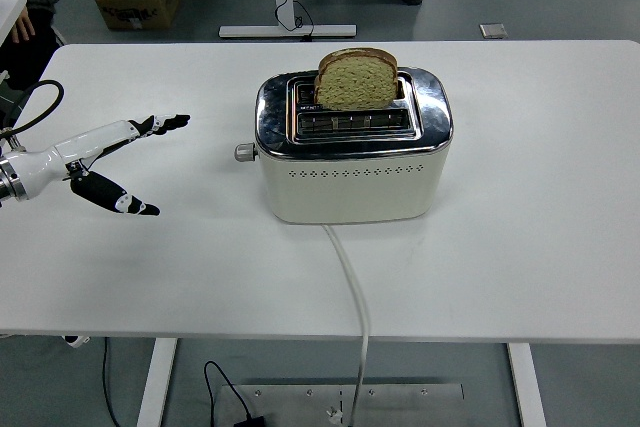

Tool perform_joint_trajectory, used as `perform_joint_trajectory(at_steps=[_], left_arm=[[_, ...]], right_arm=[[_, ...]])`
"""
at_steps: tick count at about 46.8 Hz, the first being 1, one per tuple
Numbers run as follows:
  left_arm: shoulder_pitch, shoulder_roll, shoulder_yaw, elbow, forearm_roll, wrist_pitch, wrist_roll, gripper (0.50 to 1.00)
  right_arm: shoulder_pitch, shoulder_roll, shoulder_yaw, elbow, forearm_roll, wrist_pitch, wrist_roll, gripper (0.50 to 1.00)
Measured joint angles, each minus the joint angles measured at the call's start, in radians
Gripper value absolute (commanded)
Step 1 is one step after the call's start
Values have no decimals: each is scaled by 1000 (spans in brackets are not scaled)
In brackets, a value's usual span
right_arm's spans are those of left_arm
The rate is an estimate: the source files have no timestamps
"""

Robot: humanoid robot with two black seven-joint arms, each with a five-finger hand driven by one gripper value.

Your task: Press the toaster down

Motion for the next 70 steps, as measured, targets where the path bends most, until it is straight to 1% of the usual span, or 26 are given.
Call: perform_joint_trajectory(at_steps=[9, 24, 40, 60, 70], left_arm=[[1, -33, 11, 1, 33, 1, 6, 1000], [-15, -88, 30, 3, 36, 3, 11, 1000], [-20, -91, 53, 2, 36, 3, 11, 1000], [-20, -130, 57, 6, 64, 3, 12, 1000], [-20, -132, 76, 13, 64, 4, 12, 1000]], right_arm=[[0, 0, 0, 0, 0, 0, 0, 998], [0, 0, 0, 0, 0, 0, -1, 998], [0, 0, 0, 0, 0, 0, 0, 998], [0, 0, 0, 0, 0, 0, 0, 998], [0, 0, 0, 0, 0, 0, 0, 998]])
